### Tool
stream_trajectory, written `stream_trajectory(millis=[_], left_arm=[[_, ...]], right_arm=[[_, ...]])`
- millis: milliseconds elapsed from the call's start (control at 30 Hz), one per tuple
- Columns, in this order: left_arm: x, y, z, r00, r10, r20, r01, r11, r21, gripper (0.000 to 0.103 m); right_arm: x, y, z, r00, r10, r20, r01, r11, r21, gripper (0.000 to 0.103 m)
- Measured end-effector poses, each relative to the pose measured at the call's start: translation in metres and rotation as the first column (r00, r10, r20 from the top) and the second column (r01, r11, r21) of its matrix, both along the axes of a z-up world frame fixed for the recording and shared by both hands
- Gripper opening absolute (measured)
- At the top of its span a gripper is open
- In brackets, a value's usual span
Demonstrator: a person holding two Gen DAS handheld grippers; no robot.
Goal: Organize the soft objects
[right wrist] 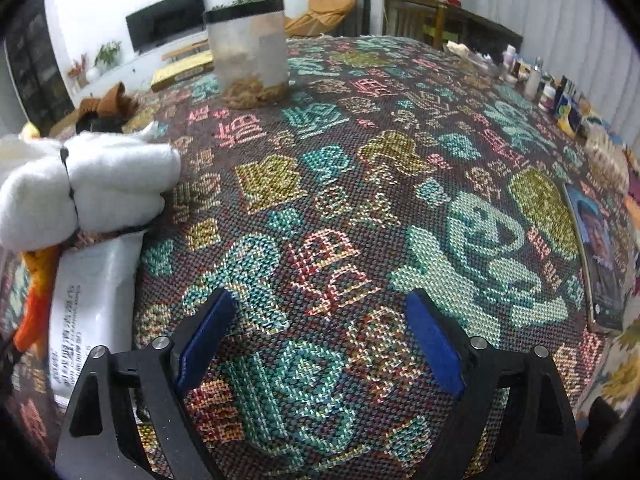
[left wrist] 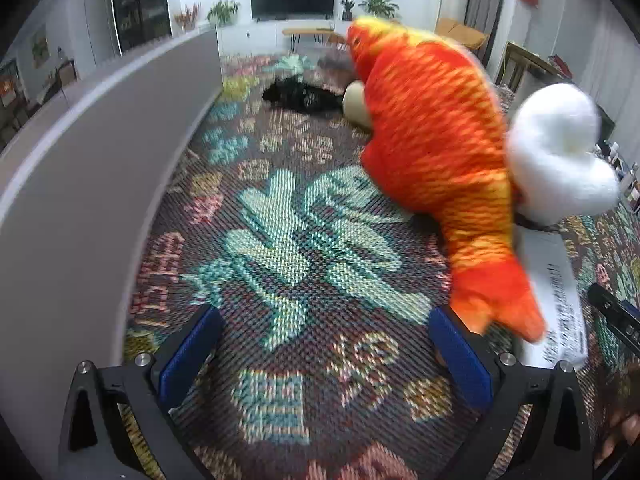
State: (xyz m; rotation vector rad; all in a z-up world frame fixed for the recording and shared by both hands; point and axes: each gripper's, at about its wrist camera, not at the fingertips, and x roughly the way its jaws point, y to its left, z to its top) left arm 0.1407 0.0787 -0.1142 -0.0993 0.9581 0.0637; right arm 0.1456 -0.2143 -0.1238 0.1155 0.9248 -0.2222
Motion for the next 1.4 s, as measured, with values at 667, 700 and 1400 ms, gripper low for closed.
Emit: stream_trajectory(millis=[667, 700, 1400], left_arm=[[0.0025, -0.0047, -0.0037, 1.0, -0.021, 0.013, 0.02, 0.999, 0.044, 0.103], [0.0024, -0.0048, -0.0037, 1.0, -0.021, 0.013, 0.02, 0.999, 0.044, 0.103], [0.0009, -0.0055, -0.0033, 1.0, -0.021, 0.013, 0.02, 0.999, 0.045, 0.103]], right_arm=[[-0.0031, 0.0047, -0.0031, 1.0, 0.007, 0.001, -0.007, 1.0, -0.002, 0.095], [-0.0032, 0.0046, -0.0031, 1.0, 0.008, 0.001, -0.008, 1.0, -0.002, 0.095], [-0.0034, 0.0051, -0.0032, 1.0, 0.01, 0.002, -0.01, 1.0, -0.002, 0.095]])
